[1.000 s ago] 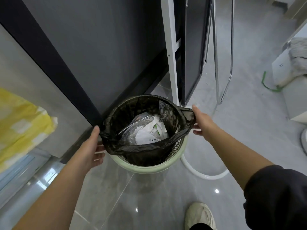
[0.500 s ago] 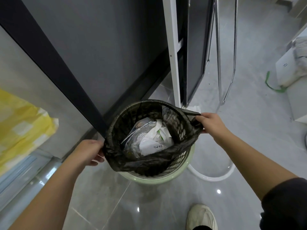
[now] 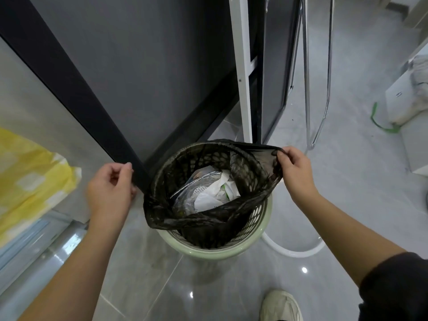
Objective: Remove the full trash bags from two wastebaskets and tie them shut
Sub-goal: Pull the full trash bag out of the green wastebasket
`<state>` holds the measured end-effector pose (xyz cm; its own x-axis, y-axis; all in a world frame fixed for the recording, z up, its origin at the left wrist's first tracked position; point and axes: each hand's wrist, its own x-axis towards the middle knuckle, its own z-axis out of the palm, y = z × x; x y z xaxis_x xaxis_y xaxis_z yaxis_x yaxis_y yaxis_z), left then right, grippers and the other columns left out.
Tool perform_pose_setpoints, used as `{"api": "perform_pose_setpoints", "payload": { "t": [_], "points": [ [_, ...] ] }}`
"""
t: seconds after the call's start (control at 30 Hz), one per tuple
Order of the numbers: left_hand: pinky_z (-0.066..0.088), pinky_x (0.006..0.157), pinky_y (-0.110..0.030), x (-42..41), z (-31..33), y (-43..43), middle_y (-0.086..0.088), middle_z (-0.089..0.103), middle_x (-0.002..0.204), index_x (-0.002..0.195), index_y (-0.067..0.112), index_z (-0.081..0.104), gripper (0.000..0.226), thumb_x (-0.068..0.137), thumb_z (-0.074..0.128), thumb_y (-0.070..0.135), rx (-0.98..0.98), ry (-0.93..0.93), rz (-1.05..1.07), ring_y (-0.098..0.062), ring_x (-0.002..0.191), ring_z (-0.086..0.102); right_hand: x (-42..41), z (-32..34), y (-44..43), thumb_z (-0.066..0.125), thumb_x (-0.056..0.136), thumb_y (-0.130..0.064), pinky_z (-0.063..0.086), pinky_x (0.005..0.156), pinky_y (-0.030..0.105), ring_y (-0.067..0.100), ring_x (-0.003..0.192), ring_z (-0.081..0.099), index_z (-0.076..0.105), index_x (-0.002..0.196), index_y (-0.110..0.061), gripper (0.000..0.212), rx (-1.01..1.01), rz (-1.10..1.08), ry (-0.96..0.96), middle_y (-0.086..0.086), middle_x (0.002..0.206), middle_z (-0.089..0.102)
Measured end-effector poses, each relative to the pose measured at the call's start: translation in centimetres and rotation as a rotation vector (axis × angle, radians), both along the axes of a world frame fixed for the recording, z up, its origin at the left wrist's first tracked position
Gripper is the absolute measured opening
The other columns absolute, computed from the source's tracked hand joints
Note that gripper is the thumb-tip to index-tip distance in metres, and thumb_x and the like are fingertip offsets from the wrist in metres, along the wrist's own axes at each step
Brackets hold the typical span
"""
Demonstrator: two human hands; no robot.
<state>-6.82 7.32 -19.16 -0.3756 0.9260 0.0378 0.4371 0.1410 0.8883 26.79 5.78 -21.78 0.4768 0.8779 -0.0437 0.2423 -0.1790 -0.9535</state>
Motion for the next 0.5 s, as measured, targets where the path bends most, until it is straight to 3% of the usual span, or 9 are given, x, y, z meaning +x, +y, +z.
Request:
{"api": "perform_pose_setpoints", "payload": {
  "t": [0.07, 0.13, 0.2, 0.3, 0.4, 0.5],
  "points": [
    [0.048, 0.065, -0.034, 0.0, -0.5, 0.4, -0.009, 0.06, 0.073, 0.087, 0.012, 0.057, 0.033, 0.093, 0.048, 0.042, -0.075, 0.017, 0.01, -0.021, 0.064, 0.057, 0.2, -0.6, 0.2, 0.051, 0.094, -0.029, 0.047, 0.066, 0.026, 0.009, 0.07, 0.057, 0.06, 0.087, -0.019, 0.015, -0.06, 0.011, 0.012, -0.002, 0.077, 0.06],
    [0.052, 0.073, -0.041, 0.1, -1.6, 1.3, -0.007, 0.062, 0.079, 0.082, 0.015, 0.057, 0.045, 0.088, 0.047, 0.059, -0.365, 0.072, -0.086, -0.025, 0.073, 0.06, -0.1, -0.8, 1.2, 0.055, 0.089, -0.045, 0.05, 0.074, 0.031, 0.015, 0.084, 0.062, 0.06, 0.102, -0.02, 0.029, -0.157, 0.052, 0.004, -0.001, 0.091, 0.065],
    [0.055, 0.075, -0.042, 0.5, -2.4, 1.5, -0.008, 0.063, 0.076, 0.075, 0.014, 0.06, 0.048, 0.085, 0.052, 0.06, -0.581, 0.143, -0.185, -0.028, 0.074, 0.062, -0.9, -0.8, 2.5, 0.058, 0.088, -0.043, 0.048, 0.075, 0.029, 0.017, 0.088, 0.063, 0.063, 0.104, -0.019, 0.029, -0.215, 0.112, -0.09, -0.001, 0.095, 0.067],
    [0.054, 0.072, -0.04, 0.5, -3.2, 1.8, -0.012, 0.065, 0.072, 0.072, 0.007, 0.064, 0.038, 0.088, 0.06, 0.042, -0.496, 0.249, -0.176, -0.031, 0.075, 0.063, -2.1, -0.5, 3.8, 0.057, 0.092, -0.03, 0.053, 0.078, 0.036, 0.024, 0.087, 0.065, 0.067, 0.093, -0.011, 0.021, -0.213, 0.086, -0.215, 0.006, 0.086, 0.068],
    [0.047, 0.063, -0.033, 0.7, -2.9, 2.0, -0.006, 0.062, 0.071, 0.075, 0.01, 0.062, 0.023, 0.089, 0.062, 0.027, -0.344, 0.152, -0.153, -0.026, 0.07, 0.06, -2.6, 0.6, 3.7, 0.055, 0.093, -0.024, 0.052, 0.079, 0.043, 0.031, 0.083, 0.063, 0.064, 0.082, -0.01, 0.02, -0.044, 0.036, -0.152, 0.016, 0.083, 0.067],
    [0.046, 0.061, -0.033, 0.9, -2.3, 1.5, -0.006, 0.061, 0.069, 0.081, 0.013, 0.061, 0.019, 0.091, 0.058, 0.028, -0.141, 0.066, -0.066, -0.02, 0.061, 0.056, -2.6, 1.3, 2.7, 0.052, 0.094, -0.021, 0.052, 0.079, 0.044, 0.034, 0.087, 0.062, 0.064, 0.087, -0.005, 0.021, 0.055, 0.036, -0.077, 0.021, 0.087, 0.066]
  ]
}}
